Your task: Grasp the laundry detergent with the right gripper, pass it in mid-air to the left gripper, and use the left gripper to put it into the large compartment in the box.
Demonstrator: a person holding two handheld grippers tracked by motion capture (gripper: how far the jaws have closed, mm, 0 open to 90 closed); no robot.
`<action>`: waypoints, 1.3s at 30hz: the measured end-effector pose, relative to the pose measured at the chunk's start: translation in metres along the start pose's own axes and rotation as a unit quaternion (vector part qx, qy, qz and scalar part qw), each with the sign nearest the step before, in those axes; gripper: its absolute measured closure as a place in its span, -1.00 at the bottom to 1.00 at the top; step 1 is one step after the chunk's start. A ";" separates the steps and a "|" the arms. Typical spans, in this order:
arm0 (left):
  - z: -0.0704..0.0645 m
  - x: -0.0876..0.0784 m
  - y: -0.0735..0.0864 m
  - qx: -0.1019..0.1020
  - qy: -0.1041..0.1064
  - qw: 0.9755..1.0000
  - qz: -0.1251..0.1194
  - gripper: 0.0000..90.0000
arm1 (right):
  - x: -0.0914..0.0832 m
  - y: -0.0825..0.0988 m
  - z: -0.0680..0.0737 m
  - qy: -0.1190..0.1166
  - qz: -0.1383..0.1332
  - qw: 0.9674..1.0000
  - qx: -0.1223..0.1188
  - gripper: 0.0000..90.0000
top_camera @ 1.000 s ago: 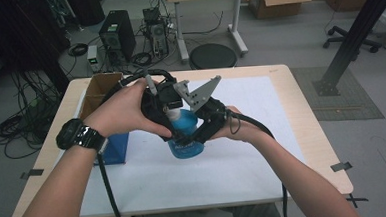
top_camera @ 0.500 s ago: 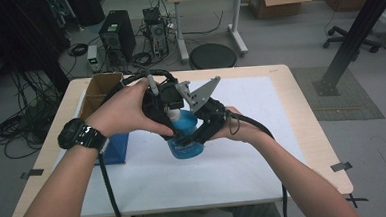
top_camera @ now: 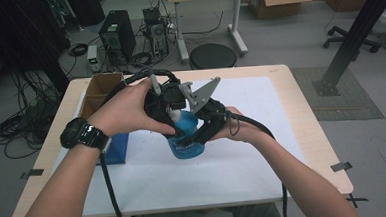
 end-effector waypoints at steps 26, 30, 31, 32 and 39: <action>0.015 -0.014 0.001 -0.080 -0.003 0.996 0.026 -0.15 | -0.006 0.013 -0.010 0.012 0.023 0.999 0.030 -0.71; 0.023 -0.023 0.007 -0.113 -0.020 0.993 0.036 -0.15 | -0.012 0.025 -0.015 0.029 0.053 0.998 0.031 -0.79; 0.029 -0.031 0.011 -0.137 -0.033 0.989 0.041 -0.15 | -0.017 0.035 -0.018 0.041 0.079 0.995 0.038 -0.82; 0.029 -0.031 0.011 -0.137 -0.033 0.989 0.041 -0.15 | -0.020 0.041 -0.020 0.048 0.097 0.993 0.037 -0.82; 0.059 -0.066 0.031 -0.262 -0.088 0.960 0.037 -0.15 | -0.049 0.085 -0.024 0.074 0.229 0.970 0.029 -0.81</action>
Point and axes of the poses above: each handheld gripper's, and its own axes: x roughly forward along the jaws, y roughly out of its underside, z roughly to its left, the point moved 8 cm from there along x, roughly forward along the jaws
